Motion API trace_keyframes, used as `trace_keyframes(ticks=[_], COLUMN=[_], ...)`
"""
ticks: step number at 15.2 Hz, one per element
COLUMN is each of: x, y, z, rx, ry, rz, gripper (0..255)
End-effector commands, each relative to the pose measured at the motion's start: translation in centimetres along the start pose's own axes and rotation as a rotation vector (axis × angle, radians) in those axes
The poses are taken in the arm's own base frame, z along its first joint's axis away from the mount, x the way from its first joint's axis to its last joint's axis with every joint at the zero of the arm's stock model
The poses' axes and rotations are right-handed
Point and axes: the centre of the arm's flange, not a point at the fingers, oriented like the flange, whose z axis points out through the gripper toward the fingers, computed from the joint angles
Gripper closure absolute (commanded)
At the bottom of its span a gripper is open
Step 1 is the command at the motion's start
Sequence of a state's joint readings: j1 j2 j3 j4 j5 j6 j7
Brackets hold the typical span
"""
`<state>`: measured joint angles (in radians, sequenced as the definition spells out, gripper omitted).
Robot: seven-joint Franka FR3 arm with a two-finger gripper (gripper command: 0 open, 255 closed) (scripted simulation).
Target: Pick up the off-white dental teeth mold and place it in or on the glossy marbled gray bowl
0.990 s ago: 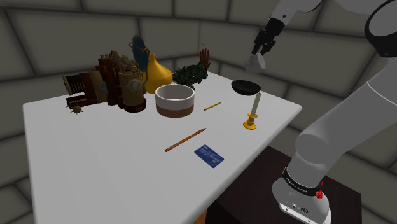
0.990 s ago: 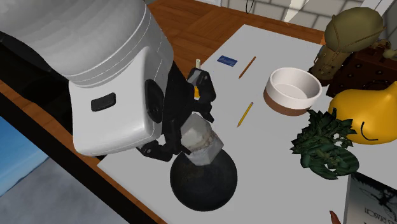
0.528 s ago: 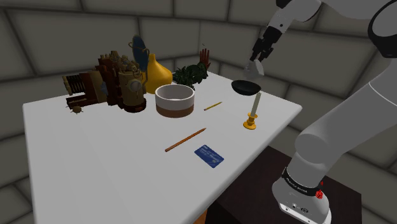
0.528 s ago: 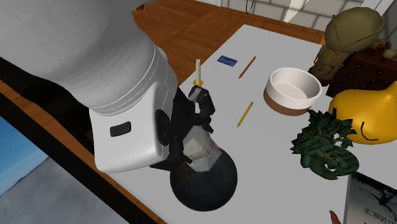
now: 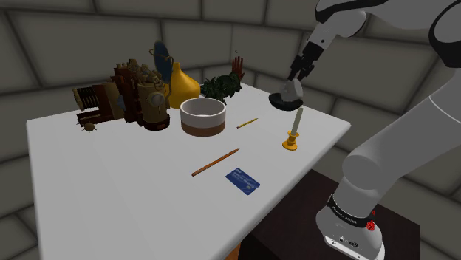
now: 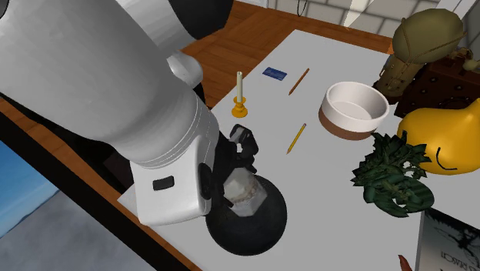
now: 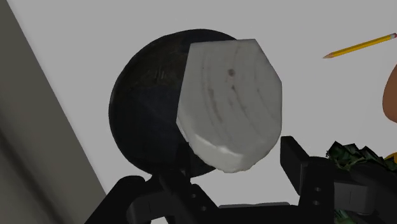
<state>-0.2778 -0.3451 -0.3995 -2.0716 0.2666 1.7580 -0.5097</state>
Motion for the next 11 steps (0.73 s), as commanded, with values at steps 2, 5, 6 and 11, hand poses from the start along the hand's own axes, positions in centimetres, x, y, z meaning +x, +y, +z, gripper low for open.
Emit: trace_keyframes(ticks=[2,5,6,11], x=[-0.43,-0.42,-0.42,-0.61], y=[0.97,0.97,0.97,1.07], z=[1.24,1.24,1.24,1.42], rx=[0.002,0.002,0.002,0.002], ry=[-0.006,-0.006,-0.006,-0.006], rz=[0.010,0.010,0.010,0.009], gripper=[255,255,255,0])
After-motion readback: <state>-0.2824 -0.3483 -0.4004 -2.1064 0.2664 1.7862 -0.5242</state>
